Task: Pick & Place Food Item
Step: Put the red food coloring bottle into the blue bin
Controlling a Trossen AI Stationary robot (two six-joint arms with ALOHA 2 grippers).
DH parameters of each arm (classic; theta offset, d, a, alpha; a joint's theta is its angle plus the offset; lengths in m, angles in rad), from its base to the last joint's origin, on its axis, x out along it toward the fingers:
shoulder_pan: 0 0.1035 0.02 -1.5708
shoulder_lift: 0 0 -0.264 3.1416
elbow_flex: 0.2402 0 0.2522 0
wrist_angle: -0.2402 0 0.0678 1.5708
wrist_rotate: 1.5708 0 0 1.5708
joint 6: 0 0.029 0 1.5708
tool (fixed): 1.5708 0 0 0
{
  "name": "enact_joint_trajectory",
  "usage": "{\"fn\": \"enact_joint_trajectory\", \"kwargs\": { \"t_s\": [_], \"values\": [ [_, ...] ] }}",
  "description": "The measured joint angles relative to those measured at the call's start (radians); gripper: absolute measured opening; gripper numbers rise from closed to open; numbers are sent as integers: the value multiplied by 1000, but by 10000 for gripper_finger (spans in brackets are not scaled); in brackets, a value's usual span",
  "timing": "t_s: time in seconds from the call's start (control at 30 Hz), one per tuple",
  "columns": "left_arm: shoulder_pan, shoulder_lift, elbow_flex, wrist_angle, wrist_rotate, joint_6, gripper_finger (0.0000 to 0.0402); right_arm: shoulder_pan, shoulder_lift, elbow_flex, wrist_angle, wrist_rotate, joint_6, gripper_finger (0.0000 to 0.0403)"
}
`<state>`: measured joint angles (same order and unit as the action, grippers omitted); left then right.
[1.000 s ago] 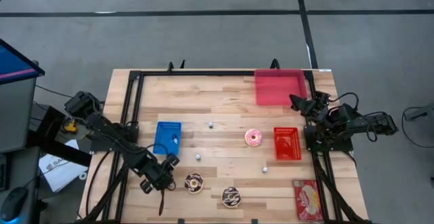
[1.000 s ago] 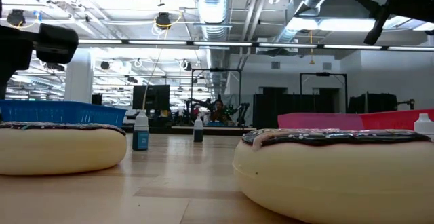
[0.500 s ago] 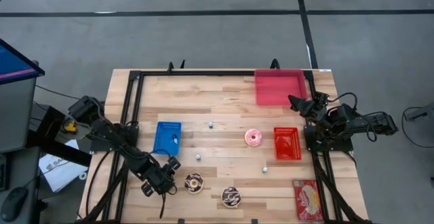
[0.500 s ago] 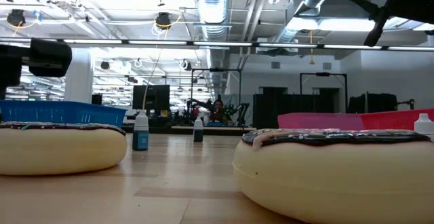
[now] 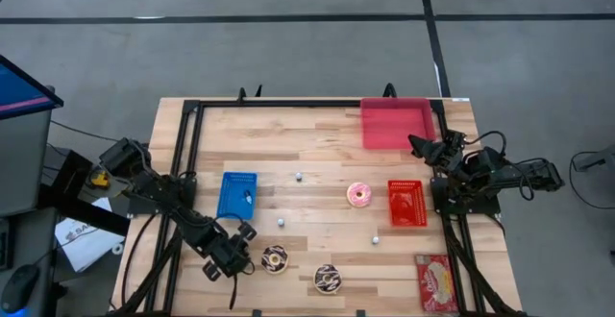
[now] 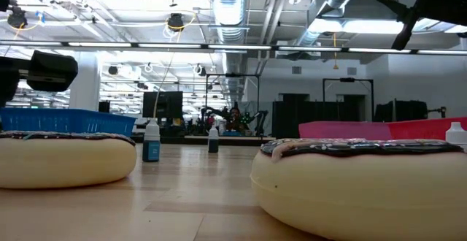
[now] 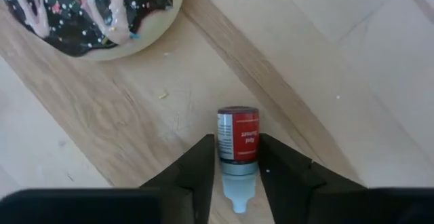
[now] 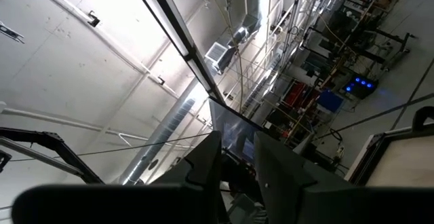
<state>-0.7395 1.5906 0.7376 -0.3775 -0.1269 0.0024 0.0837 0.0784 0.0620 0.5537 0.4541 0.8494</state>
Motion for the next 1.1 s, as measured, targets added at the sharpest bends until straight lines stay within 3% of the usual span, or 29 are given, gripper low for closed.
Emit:
{"fn": "enact_joint_trajectory", "kwargs": {
  "t_s": [0.17,0.37,0.7,0.9,1.1],
  "values": [
    [0,0,0,2,0,-36,67,0,0,0,0,0,0,82],
    [0,-17,-2,-1,-36,-84,77,0,0,0,0,0,1,82],
    [43,-290,-1,-125,-238,-256,71,0,0,0,3,18,6,82],
    [181,-445,-1,-298,-346,-311,75,0,0,0,3,20,-9,82],
    [450,-446,-1,-402,-285,-319,75,-1,0,0,0,34,-20,82]
  ]
}}
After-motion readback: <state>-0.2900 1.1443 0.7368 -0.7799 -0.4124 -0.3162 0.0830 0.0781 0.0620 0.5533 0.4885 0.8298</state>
